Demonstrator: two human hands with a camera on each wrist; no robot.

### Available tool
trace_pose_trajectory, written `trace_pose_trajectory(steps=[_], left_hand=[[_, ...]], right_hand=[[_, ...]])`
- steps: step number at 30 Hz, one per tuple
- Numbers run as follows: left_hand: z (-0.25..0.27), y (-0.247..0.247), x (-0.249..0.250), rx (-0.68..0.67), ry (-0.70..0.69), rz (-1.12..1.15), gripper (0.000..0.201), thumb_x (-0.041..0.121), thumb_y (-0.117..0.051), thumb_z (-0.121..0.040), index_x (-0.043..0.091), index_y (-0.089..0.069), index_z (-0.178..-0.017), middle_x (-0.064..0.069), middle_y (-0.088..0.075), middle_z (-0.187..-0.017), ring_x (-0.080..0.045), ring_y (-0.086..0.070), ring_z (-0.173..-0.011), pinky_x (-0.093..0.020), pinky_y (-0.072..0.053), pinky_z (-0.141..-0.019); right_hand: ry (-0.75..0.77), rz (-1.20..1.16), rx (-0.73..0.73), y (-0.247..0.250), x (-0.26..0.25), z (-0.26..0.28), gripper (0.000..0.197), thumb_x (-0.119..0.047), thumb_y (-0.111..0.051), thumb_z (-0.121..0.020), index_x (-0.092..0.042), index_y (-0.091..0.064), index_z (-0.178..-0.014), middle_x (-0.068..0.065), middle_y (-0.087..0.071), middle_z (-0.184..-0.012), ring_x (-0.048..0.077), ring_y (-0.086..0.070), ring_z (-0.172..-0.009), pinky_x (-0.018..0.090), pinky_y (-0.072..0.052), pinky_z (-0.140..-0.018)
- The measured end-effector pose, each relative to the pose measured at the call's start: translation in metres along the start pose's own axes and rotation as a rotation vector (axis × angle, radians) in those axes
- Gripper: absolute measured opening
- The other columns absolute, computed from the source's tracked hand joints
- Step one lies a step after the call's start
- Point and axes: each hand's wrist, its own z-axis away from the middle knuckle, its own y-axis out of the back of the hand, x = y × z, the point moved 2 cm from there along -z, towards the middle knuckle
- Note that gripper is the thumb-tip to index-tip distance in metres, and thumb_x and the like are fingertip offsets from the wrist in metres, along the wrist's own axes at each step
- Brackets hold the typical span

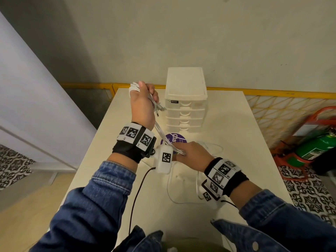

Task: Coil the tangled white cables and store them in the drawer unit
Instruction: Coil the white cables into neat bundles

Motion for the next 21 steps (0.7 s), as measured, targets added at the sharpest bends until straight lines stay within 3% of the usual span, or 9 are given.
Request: trace_pose_trajectory(steps=[4,6,8,10,12,14,16,19,21], left_hand=[[0.007,0.008,-0.015,-0.193,-0.051,-0.496,0.028,0.017,-0.035,-0.100,0.014,-0.041,-0.073,-0.001,-0.042,-0.060,-0.014,-0.039,-0.049,-0.025,-0.033,-0.048],[0.016,0.009,-0.024,-0.391,0.041,-0.771,0.020,0.021,-0.041,-0.099,0.011,-0.043,-0.083,-0.001,-0.044,-0.063,-0.012,-0.041,-0.050,-0.022,-0.035,-0.047],[0.025,0.012,-0.031,-0.556,0.189,-0.916,0.023,0.025,-0.044,-0.098,0.012,-0.043,-0.080,-0.001,-0.047,-0.062,-0.013,-0.042,-0.048,-0.022,-0.036,-0.045],[0.032,0.014,-0.033,-0.691,0.325,-0.880,0.033,0.029,-0.042,-0.099,0.010,-0.046,-0.072,-0.003,-0.046,-0.052,-0.016,-0.039,-0.042,-0.025,-0.033,-0.041],[0.042,0.012,-0.030,-0.811,0.504,-0.679,0.046,0.038,-0.034,-0.100,0.008,-0.049,-0.068,-0.003,-0.039,-0.041,-0.015,-0.031,-0.031,-0.021,-0.024,-0.035],[0.050,0.007,-0.028,-0.889,0.607,-0.627,0.054,0.052,-0.029,-0.097,0.009,-0.049,-0.070,0.000,-0.033,-0.040,-0.012,-0.025,-0.030,-0.019,-0.019,-0.036],[0.056,0.001,-0.026,-0.940,0.597,-0.671,0.050,0.052,-0.038,-0.093,0.008,-0.046,-0.070,0.002,-0.030,-0.042,-0.011,-0.022,-0.033,-0.019,-0.017,-0.037],[0.060,-0.005,-0.023,-0.906,0.559,-0.595,0.039,0.034,-0.044,-0.098,0.011,-0.042,-0.066,0.005,-0.030,-0.039,-0.010,-0.021,-0.031,-0.018,-0.017,-0.036],[0.060,-0.008,-0.020,-0.880,0.532,-0.513,0.038,0.031,-0.040,-0.099,0.013,-0.044,-0.066,0.004,-0.031,-0.038,-0.012,-0.022,-0.029,-0.021,-0.018,-0.036]], right_hand=[[0.064,-0.072,0.110,0.011,-0.009,0.004,0.017,-0.039,-0.060,-0.084,-0.031,-0.068,-0.097,-0.001,-0.074,-0.092,0.016,-0.065,-0.086,0.035,-0.050,-0.079],[0.100,-0.102,0.155,0.024,-0.016,0.003,0.018,-0.040,-0.062,-0.082,-0.026,-0.069,-0.089,0.002,-0.073,-0.083,0.019,-0.065,-0.078,0.041,-0.051,-0.075],[0.122,-0.164,0.189,0.042,-0.023,0.002,0.010,-0.035,-0.067,-0.079,-0.026,-0.070,-0.083,0.002,-0.072,-0.077,0.019,-0.064,-0.072,0.040,-0.050,-0.071],[0.142,-0.218,0.227,0.061,-0.025,0.001,0.006,-0.028,-0.070,-0.078,-0.028,-0.071,-0.084,0.000,-0.073,-0.079,0.016,-0.065,-0.073,0.037,-0.050,-0.072],[0.155,-0.238,0.258,0.077,-0.020,0.000,0.007,-0.027,-0.068,-0.080,-0.026,-0.072,-0.085,0.000,-0.073,-0.080,0.014,-0.064,-0.073,0.034,-0.049,-0.073],[0.144,-0.249,0.272,0.088,-0.011,-0.002,0.009,-0.024,-0.064,-0.083,-0.021,-0.073,-0.086,-0.002,-0.070,-0.075,0.008,-0.059,-0.065,0.029,-0.047,-0.069],[0.145,-0.223,0.274,0.092,-0.004,-0.006,0.012,-0.020,-0.060,-0.087,-0.020,-0.072,-0.087,-0.011,-0.068,-0.074,0.000,-0.056,-0.062,0.021,-0.046,-0.068],[0.157,-0.196,0.316,0.092,0.002,-0.011,0.016,-0.020,-0.054,-0.091,-0.016,-0.069,-0.093,-0.023,-0.062,-0.069,-0.002,-0.055,-0.065,0.013,-0.043,-0.067],[0.156,-0.186,0.343,0.087,0.003,-0.012,0.022,-0.026,-0.045,-0.094,-0.012,-0.062,-0.094,-0.018,-0.057,-0.063,0.002,-0.050,-0.061,0.019,-0.040,-0.063]])
